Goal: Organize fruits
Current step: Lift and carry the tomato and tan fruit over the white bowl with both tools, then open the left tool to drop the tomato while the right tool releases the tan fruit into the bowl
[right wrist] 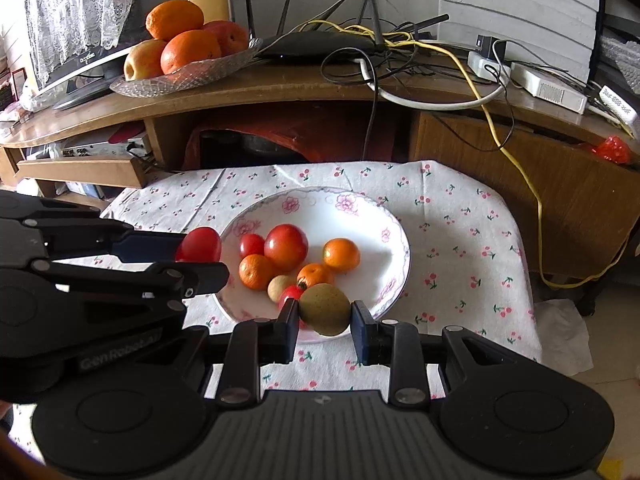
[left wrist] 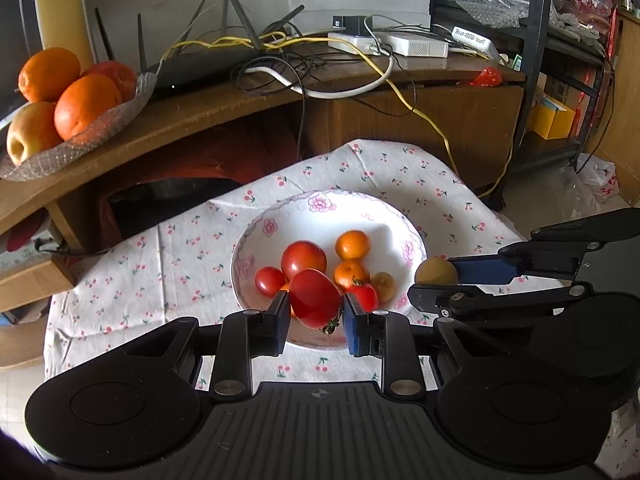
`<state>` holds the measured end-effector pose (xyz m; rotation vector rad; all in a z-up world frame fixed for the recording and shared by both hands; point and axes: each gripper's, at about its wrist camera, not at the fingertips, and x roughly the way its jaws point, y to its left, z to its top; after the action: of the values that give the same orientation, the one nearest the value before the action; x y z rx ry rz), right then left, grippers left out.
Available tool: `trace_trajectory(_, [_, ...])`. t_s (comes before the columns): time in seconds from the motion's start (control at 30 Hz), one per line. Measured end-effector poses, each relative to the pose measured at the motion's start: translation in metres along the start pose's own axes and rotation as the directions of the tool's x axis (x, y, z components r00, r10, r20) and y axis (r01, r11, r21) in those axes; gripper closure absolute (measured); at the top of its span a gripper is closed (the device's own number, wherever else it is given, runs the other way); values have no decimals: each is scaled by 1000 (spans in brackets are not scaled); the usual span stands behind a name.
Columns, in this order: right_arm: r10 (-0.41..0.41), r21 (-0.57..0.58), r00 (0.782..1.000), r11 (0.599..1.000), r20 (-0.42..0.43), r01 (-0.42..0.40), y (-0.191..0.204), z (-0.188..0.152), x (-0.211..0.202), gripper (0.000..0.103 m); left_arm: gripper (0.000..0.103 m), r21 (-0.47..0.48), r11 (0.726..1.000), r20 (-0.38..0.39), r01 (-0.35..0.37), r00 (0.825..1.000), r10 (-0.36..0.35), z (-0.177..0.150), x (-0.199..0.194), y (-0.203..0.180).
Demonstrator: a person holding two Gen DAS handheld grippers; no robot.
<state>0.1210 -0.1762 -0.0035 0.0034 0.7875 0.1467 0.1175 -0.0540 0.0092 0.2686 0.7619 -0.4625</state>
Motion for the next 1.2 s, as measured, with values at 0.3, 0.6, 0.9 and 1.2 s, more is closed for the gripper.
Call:
trace_trajectory(0.3, [-8, 3, 1000, 1000, 12, 8, -5, 14, 13, 74, 69, -12, 1000, 9, -7, 1000, 7, 13, 11, 7])
trace_trajectory(0.6, [-20, 5, 1000, 1000, 11, 20, -10, 25, 31, 74, 69, -17, 1000, 2, -8, 1000, 8, 23, 30, 14])
trace_trajectory(0.9, [-30, 22, 999, 999, 12, 30, -20, 34, 51, 74, 69, -28, 1000, -5, -2, 1000, 2, 34, 51, 19])
trace_trajectory(1.2, [-18, 60, 1000, 998, 13, 17, -27, 41, 71, 74, 69, -53, 998, -21, 13, 1000, -14, 39, 71, 27])
